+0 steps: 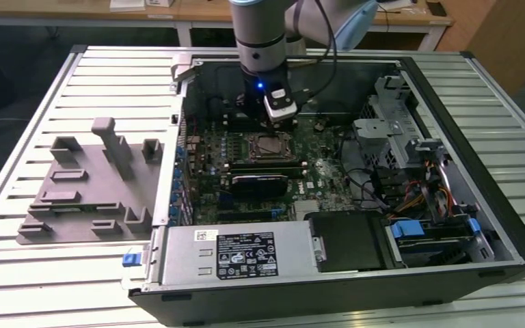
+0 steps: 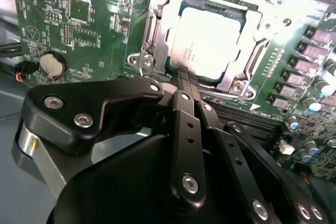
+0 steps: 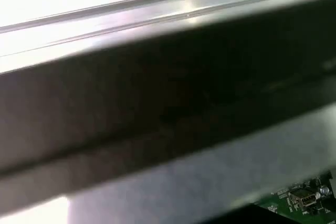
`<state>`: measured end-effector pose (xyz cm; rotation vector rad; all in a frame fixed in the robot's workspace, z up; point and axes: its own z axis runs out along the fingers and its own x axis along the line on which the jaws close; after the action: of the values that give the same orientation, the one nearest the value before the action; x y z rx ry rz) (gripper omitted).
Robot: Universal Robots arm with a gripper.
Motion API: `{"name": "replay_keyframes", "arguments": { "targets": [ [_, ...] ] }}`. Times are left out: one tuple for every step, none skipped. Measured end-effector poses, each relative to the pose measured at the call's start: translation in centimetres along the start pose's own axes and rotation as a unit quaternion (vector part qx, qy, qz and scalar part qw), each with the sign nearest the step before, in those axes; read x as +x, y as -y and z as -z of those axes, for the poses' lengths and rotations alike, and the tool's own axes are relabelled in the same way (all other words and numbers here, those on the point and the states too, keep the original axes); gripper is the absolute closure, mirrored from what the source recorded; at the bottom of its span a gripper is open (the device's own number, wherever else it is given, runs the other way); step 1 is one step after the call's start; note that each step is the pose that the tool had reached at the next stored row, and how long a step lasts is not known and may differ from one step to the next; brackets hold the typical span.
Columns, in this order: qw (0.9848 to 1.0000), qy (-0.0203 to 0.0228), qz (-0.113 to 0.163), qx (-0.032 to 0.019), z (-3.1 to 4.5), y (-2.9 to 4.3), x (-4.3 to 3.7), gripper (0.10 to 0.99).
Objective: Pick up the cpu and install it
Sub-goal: 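Install the first cpu locking lever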
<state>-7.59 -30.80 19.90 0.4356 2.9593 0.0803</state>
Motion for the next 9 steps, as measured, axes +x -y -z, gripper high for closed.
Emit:
{"name": "replay_keyframes", "arguments": {
  "targets": [
    [1.0000,-0.0012,0.000,0.0003,-0.01,0.09,-0.09,0.980],
    [1.0000,-0.0018,0.000,0.0006,-0.01,0.19,-0.16,0.980],
    [1.0000,-0.0025,0.000,0.0008,-0.01,0.31,-0.25,0.980],
    [1.0000,-0.0030,0.000,0.0009,-0.02,0.43,-0.33,0.980],
    [1.0000,-0.0035,0.000,0.0011,-0.02,0.58,-0.42,0.980],
    [1.0000,-0.0040,0.000,0.0012,-0.02,0.72,-0.51,0.980],
    [1.0000,-0.0046,0.000,0.0013,-0.03,0.88,-0.60,0.980],
    [1.0000,-0.0053,0.000,0.0015,-0.02,1.04,-0.69,0.980],
    [1.0000,-0.0061,0.000,0.0019,-0.02,1.20,-0.79,0.980]
  ]
}}
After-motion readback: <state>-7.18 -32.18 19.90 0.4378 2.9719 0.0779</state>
